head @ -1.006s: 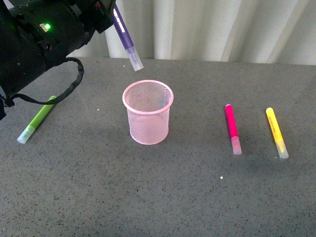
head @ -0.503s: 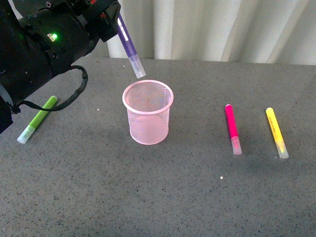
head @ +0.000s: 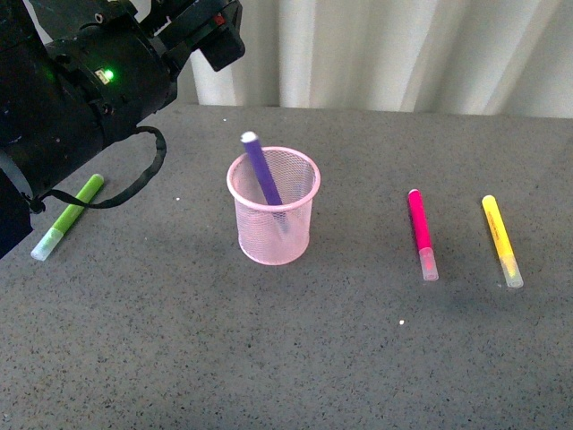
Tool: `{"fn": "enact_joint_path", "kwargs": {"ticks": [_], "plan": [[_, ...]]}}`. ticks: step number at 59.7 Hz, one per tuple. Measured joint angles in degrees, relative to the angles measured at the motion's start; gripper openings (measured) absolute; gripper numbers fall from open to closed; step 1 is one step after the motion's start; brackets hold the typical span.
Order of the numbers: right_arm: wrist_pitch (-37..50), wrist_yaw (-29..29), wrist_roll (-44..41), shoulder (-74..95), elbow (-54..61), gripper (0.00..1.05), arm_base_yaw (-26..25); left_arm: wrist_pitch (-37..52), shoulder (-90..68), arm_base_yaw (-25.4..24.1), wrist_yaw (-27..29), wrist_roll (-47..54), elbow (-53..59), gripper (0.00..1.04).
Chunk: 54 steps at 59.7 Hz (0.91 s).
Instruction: Insert purple and pink pens into pink cup
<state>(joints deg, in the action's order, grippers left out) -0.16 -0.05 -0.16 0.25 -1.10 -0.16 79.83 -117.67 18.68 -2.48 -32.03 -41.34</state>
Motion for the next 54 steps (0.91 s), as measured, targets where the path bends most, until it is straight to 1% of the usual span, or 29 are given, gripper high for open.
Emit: {"fn": "enact_joint_path", "kwargs": {"ticks": [2,3,4,9,11,12,16,20,25,28,31,34,38,43,51,54], "plan": [[0.0,0.0,0.0,0.0,0.0,0.98,0.0,0.0,0.0,0.0,0.0,0.0,0.0,0.73],[0.0,0.0,0.0,0.0,0.0,0.98,0.0,0.0,0.0,0.1,0.0,0.0,0.0,0.77],[0.0,0.0,0.0,0.0,0.0,0.98,0.0,0.0,0.0,0.1,0.0,0.0,0.0,0.79],[0.0,0.0,0.0,0.0,0.0,0.98,0.0,0.0,-0.1,0.3,0.0,0.0,0.0,0.97],[0.0,0.0,0.0,0.0,0.0,0.98,0.0,0.0,-0.1,0.3,0.0,0.0,0.0,1.01],[0.0,0.0,0.0,0.0,0.0,0.98,0.0,0.0,-0.1,0.3,0.0,0.0,0.0,1.01],[0.0,0.0,0.0,0.0,0.0,0.98,0.0,0.0,-0.2,0.4,0.0,0.0,0.0,0.96],[0.0,0.0,0.0,0.0,0.0,0.98,0.0,0.0,-0.3,0.5,0.4,-0.1,0.0,0.99],[0.0,0.0,0.0,0.0,0.0,0.98,0.0,0.0,-0.7,0.7,1.1,-0.3,0.0,0.98],[0.0,0.0,0.0,0.0,0.0,0.98,0.0,0.0,-1.9,0.9,3.0,-1.6,1.0,0.98],[0.0,0.0,0.0,0.0,0.0,0.98,0.0,-1.5,-2.0,0.3,2.4,-1.8,2.6,0.98],[0.0,0.0,0.0,0.0,0.0,0.98,0.0,-5.8,-1.3,-1.5,0.1,-1.7,5.2,0.98],[0.0,0.0,0.0,0.0,0.0,0.98,0.0,-11.3,3.2,-5.6,-2.5,-1.0,7.5,0.98],[0.0,0.0,0.0,0.0,0.0,0.98,0.0,-17.0,11.1,-10.3,-5.2,0.6,8.7,0.98],[0.0,0.0,0.0,0.0,0.0,0.98,0.0,-27.6,25.6,-19.4,-9.8,4.5,11.3,0.98],[0.0,0.0,0.0,0.0,0.0,0.98,0.0,-30.9,29.3,-22.0,-11.2,5.5,12.2,0.98]]}}
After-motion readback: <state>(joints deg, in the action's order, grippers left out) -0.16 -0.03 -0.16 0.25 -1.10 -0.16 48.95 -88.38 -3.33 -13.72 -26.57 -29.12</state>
